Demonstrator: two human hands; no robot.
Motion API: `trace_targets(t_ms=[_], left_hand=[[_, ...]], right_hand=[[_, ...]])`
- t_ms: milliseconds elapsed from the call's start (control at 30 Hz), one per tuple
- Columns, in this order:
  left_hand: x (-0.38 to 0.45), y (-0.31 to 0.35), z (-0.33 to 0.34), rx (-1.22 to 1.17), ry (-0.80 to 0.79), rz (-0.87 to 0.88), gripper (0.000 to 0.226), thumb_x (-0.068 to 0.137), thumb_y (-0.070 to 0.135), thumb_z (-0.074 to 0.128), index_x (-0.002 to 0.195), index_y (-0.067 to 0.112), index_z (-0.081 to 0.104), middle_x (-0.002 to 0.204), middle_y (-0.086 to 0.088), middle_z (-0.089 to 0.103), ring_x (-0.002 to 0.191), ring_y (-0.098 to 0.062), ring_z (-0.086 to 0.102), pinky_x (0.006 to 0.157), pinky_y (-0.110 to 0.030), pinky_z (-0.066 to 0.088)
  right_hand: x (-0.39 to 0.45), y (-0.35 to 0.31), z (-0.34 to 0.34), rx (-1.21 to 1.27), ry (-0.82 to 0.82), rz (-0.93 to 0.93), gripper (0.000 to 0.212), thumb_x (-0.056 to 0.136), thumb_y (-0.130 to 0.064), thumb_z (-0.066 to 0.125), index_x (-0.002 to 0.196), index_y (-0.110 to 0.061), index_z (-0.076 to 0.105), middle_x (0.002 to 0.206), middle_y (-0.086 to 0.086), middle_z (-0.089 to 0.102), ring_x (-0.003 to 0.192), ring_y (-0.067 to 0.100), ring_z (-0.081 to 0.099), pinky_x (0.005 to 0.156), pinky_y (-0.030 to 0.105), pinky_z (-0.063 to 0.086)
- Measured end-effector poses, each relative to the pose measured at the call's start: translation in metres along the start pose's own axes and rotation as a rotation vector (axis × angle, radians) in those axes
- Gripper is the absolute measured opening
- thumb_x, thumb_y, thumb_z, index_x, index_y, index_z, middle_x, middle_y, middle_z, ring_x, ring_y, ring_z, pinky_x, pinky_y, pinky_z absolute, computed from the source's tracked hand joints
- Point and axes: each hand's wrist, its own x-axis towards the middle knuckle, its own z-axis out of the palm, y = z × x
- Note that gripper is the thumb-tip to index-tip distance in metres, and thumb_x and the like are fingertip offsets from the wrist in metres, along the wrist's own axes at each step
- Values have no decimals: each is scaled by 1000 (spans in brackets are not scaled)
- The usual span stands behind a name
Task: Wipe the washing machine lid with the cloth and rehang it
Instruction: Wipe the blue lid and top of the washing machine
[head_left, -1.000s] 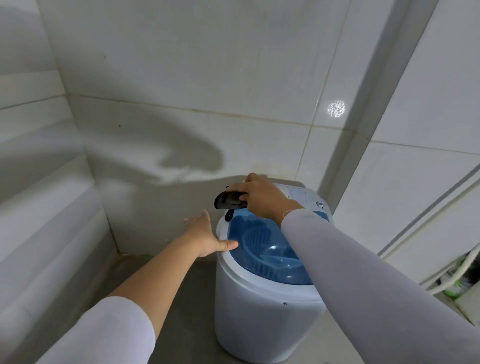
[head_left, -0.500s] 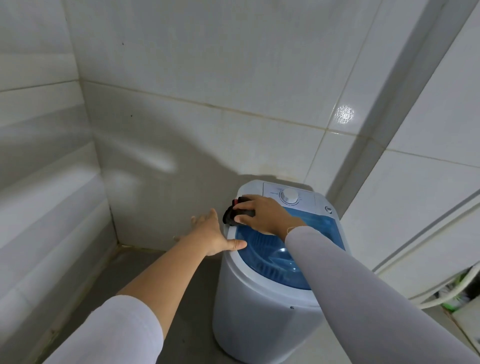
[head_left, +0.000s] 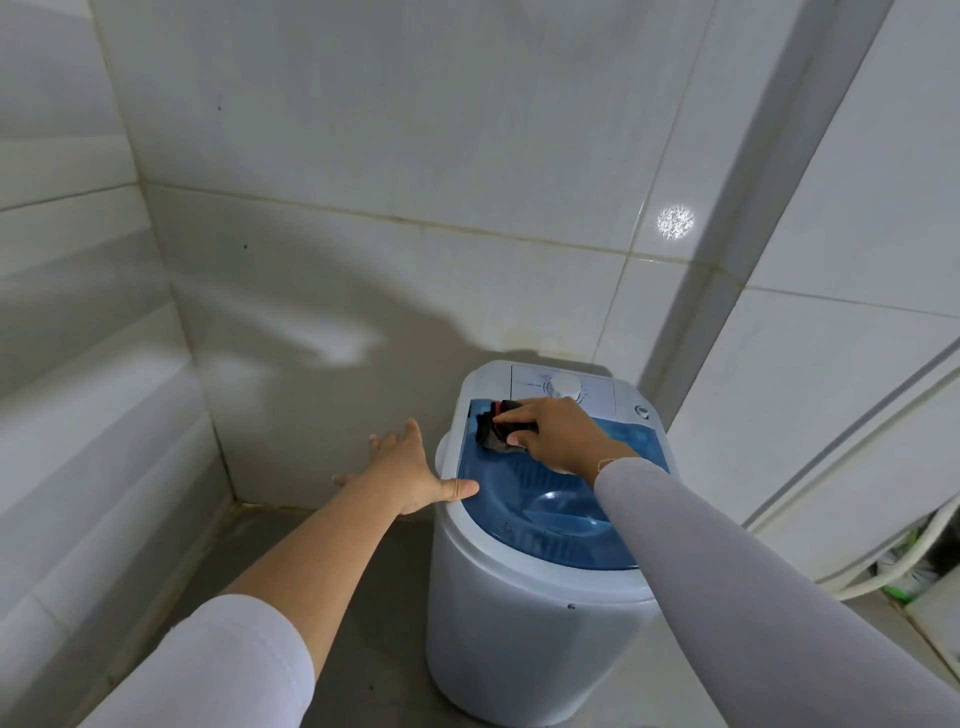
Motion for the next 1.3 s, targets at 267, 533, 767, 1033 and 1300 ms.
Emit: trace_targets(t_ms=[267, 533, 767, 1033, 1300], left_hand=[[-1, 1, -1, 26, 9, 2, 134, 58, 76, 66, 152, 16, -8, 162, -8, 0, 149, -31, -6, 115, -60, 17], [-3, 1, -1, 58, 33, -11, 132, 58, 76, 65, 152, 16, -5, 162, -8, 4, 149, -31, -3, 115, -61, 18], [-11, 7, -4, 87, 58, -23, 127, 62, 72, 66, 152, 13, -1, 161, -9, 10, 149, -31, 3, 116, -57, 19], [-22, 16, -9, 102, 49, -14, 121, 70, 66, 65, 152, 9, -1, 161, -11, 10, 149, -31, 4, 120, -47, 18], [-19, 16, -8, 78, 68, -19, 121, 68, 64, 68, 152, 8, 1, 161, -12, 11, 148, -32, 6, 119, -48, 19]], right_hand=[[-18, 26, -6, 22, 48, 56, 35, 92, -20, 52, 126, -28, 58, 142, 1, 50, 127, 26, 46, 110, 32, 31], [-34, 47, -9, 63, 97, 123, 34, 92, -20, 52, 124, -29, 59, 140, 3, 52, 125, 27, 48, 108, 34, 33], [-55, 69, -11, 127, 143, 195, 34, 91, -16, 52, 123, -27, 60, 138, 3, 53, 123, 27, 50, 107, 31, 34], [-83, 96, -13, 176, 238, 290, 32, 90, -16, 54, 120, -25, 63, 131, 5, 60, 119, 28, 52, 103, 30, 36], [-112, 115, -12, 324, 337, 434, 31, 91, -16, 54, 120, -21, 64, 124, 12, 63, 100, 29, 58, 90, 29, 45]])
